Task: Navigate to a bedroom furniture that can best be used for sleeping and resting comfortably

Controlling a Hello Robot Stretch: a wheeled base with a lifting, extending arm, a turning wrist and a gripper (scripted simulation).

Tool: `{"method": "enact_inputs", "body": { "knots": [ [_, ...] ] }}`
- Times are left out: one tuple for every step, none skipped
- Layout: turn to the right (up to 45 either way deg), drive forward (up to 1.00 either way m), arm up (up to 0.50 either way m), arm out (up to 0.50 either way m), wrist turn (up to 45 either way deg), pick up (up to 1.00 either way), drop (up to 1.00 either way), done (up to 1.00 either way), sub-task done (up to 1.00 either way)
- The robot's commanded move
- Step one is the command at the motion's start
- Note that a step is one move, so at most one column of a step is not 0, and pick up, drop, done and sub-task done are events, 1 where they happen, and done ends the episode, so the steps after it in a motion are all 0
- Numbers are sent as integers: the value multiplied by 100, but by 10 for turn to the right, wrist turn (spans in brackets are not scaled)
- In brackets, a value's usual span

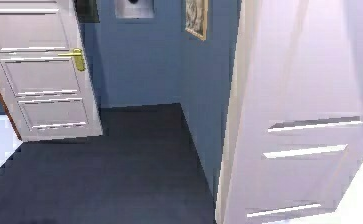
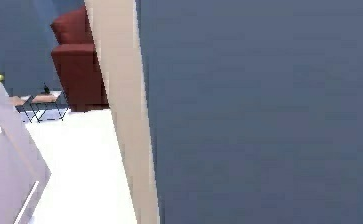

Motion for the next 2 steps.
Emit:
{"method": "enact_inputs", "body": {
  "knots": [
    [0,20,0,0,0,0,0,0,0],
    [-60,0,0,0,0,0,0,0,0]
  ]
}}
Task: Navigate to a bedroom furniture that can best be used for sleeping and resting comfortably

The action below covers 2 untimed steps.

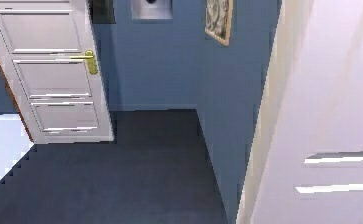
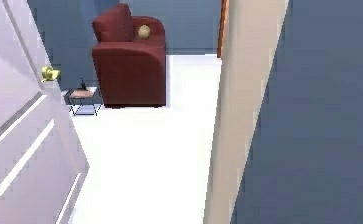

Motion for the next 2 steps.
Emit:
{"method": "enact_inputs", "body": {
  "knots": [
    [-30,0,0,0,0,0,0,0,0],
    [0,60,0,0,0,0,0,0,0]
  ]
}}
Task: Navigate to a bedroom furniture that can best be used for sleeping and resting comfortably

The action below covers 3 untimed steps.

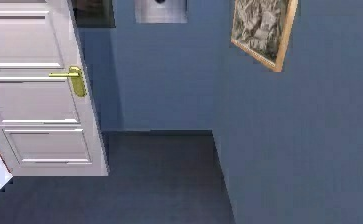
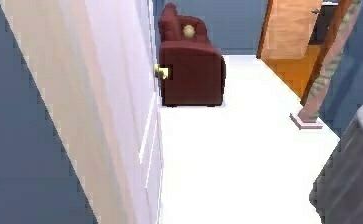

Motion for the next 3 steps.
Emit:
{"method": "enact_inputs", "body": {
  "knots": [
    [-450,0,0,0,0,0,0,0,0],
    [-210,0,0,0,0,0,0,0,0],
    [0,45,0,0,0,0,0,0,0]
  ]
}}
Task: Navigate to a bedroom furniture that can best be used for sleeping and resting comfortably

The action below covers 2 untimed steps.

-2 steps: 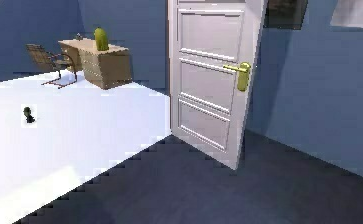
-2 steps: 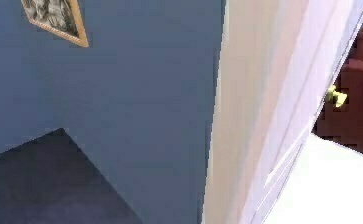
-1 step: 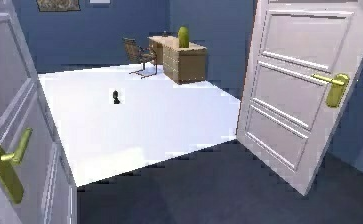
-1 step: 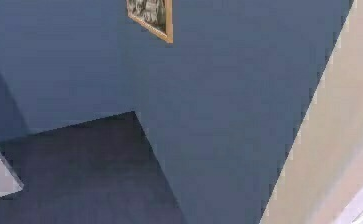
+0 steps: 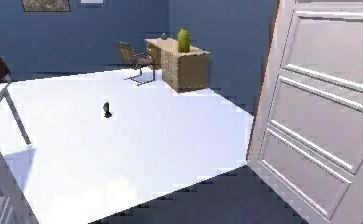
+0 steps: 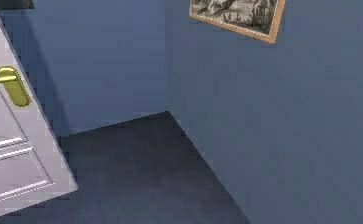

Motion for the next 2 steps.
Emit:
{"method": "enact_inputs", "body": {
  "knots": [
    [-90,0,0,0,0,0,0,0,0],
    [0,100,0,0,0,0,0,0,0]
  ]
}}
